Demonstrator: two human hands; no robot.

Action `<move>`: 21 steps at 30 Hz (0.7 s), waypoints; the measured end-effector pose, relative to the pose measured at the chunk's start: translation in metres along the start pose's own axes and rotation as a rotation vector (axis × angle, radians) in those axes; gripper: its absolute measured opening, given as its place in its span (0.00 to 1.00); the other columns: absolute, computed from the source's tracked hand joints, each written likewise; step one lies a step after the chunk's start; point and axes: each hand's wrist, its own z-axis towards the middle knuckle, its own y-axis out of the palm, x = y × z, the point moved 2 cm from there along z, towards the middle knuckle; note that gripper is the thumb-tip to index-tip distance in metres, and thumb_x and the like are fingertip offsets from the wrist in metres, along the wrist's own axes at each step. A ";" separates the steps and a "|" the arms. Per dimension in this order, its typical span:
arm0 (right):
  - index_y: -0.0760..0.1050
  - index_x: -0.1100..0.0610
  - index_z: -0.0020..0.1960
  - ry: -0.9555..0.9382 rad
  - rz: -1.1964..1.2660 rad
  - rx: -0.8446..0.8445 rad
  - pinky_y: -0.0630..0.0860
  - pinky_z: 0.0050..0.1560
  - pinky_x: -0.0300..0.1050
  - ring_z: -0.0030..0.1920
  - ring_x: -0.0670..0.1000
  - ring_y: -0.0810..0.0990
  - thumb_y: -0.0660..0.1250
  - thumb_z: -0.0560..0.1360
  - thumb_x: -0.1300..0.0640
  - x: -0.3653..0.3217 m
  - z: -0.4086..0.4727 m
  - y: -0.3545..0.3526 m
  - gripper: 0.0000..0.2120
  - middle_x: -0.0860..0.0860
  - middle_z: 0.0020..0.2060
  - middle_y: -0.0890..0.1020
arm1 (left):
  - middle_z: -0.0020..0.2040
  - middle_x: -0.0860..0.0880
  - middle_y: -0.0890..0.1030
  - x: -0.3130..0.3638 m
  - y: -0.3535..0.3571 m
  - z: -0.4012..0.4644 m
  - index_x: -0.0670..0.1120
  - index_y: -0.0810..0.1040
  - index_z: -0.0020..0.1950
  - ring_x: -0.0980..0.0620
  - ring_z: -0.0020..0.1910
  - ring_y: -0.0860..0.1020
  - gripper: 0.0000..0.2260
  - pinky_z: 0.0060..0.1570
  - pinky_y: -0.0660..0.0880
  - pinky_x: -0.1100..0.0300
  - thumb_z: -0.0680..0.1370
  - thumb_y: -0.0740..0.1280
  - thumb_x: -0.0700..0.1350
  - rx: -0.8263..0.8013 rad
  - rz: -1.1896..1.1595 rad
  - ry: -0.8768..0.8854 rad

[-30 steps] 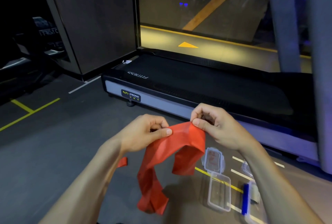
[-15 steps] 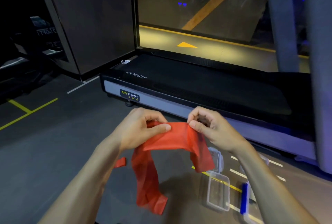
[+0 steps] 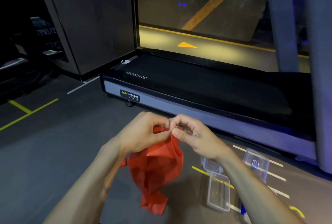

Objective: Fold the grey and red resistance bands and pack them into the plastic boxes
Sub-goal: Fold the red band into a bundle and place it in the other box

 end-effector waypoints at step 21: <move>0.77 0.53 0.49 0.002 -0.309 0.010 0.76 0.49 0.52 0.43 0.53 0.79 0.68 0.81 0.62 -0.015 -0.004 -0.023 0.05 0.48 0.41 0.81 | 0.40 0.54 0.85 -0.018 0.001 -0.009 0.50 0.84 0.45 0.60 0.40 0.80 0.05 0.47 0.77 0.60 0.79 0.72 0.49 -0.200 -0.238 -0.189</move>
